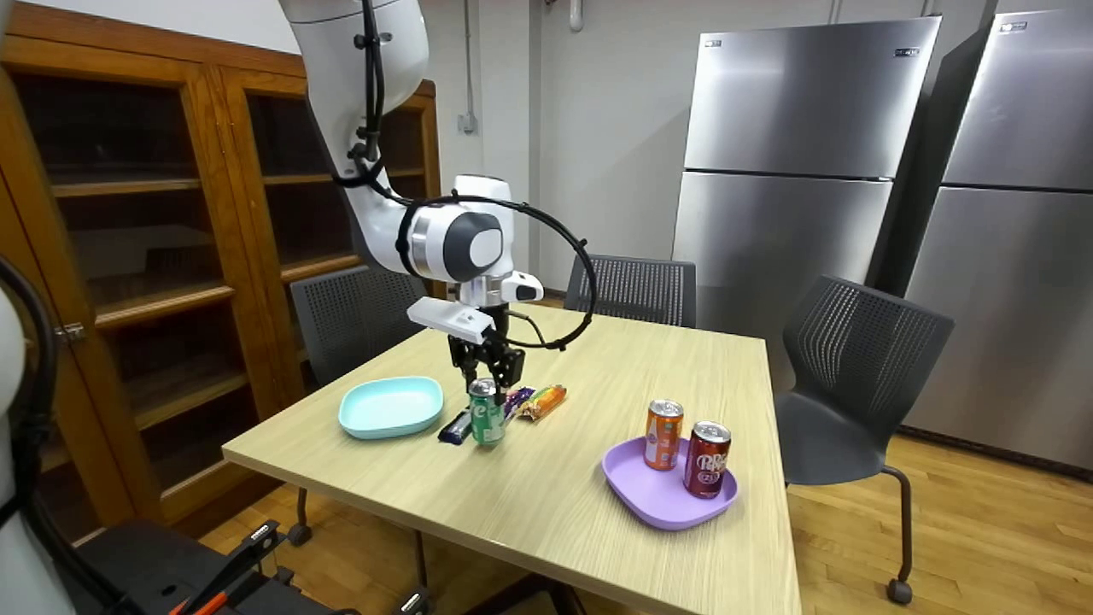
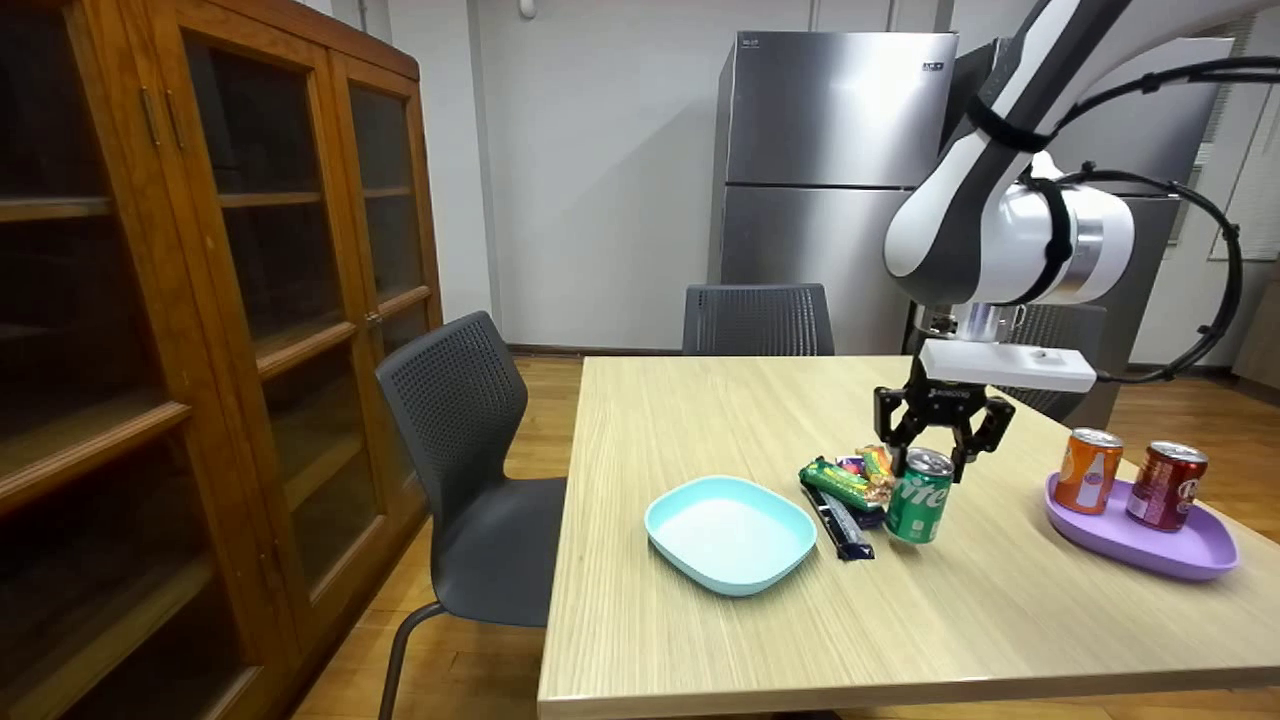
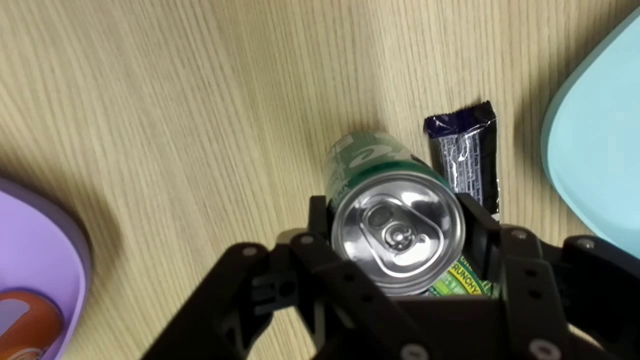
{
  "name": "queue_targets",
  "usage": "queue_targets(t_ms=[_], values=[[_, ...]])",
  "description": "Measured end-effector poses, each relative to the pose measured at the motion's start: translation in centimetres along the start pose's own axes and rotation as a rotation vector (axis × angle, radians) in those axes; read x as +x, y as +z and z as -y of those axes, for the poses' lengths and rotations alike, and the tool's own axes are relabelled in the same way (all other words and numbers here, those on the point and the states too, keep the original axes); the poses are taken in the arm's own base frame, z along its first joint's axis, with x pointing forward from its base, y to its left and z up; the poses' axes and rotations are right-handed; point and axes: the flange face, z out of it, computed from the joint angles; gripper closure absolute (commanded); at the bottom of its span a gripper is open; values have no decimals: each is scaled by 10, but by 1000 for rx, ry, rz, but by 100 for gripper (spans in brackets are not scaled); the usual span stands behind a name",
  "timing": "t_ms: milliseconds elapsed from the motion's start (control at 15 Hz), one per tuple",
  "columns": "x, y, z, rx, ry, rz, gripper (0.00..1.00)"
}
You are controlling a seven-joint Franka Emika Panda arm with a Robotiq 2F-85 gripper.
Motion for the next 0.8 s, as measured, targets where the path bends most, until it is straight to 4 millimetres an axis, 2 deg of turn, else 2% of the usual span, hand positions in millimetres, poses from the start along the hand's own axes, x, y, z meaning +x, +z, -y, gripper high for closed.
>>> queue_targets(t_ms=[267,800], values=[[3,-17,-23,-9,39,-40,62],[-4,-43,-95,-34,187,-80,62]])
